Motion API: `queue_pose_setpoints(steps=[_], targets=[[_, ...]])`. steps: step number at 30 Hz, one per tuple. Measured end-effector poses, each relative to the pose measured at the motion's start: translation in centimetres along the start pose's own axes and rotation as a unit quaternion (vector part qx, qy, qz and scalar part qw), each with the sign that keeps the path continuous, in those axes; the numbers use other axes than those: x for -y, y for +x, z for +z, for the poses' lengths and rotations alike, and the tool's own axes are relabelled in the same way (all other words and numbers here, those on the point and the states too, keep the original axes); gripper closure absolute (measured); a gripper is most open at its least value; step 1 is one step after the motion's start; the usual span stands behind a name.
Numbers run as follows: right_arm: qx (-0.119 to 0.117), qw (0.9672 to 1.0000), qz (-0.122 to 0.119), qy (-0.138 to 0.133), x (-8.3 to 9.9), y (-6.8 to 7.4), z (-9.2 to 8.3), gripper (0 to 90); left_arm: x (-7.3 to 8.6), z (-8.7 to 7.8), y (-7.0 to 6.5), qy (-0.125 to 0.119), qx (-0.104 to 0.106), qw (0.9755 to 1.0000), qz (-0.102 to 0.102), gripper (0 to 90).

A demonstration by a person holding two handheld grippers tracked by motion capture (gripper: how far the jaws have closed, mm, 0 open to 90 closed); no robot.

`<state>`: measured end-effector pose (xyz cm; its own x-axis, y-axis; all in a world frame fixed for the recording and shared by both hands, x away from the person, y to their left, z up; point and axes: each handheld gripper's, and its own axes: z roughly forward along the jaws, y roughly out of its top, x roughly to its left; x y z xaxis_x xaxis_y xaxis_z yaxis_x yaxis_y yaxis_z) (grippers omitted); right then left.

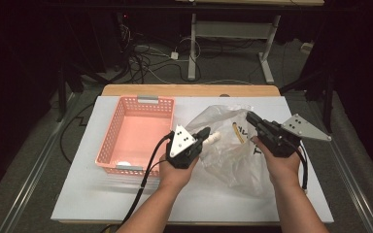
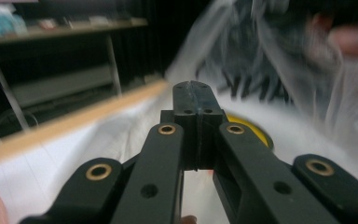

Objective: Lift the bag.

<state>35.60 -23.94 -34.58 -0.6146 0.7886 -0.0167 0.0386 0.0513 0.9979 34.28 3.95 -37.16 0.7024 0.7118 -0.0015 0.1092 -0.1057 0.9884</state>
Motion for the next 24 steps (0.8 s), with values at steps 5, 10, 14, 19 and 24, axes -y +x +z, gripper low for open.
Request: queue_pose_setpoints(steps=[5,10,14,19,24], targets=[[0.014,0.9997,-0.003,-0.020,-1.9,-1.1,1.0,90.0,-4.1,0.5,0.7,-0.038,-0.008,0.9990,0.023,89.1],[0.024,0.9993,0.002,-0.029,-3.2,-1.8,1.5,90.0,-3.9,-0.4,-0.1,-0.022,-0.002,0.9992,0.035,88.9],[0.026,0.9995,0.003,-0.020,-2.5,-2.0,1.5,90.0,0.3,-2.8,-1.5,0.001,-0.019,0.9991,0.037,70.2],[0.024,0.9997,0.001,-0.007,-1.7,-1.9,1.5,90.0,5.2,-4.4,-3.2,0.092,-0.023,0.9952,0.023,29.2],[0.024,0.9997,-0.001,-0.005,-1.5,-1.8,1.2,90.0,8.8,-2.7,-2.4,0.214,-0.006,0.9763,-0.035,9.6]])
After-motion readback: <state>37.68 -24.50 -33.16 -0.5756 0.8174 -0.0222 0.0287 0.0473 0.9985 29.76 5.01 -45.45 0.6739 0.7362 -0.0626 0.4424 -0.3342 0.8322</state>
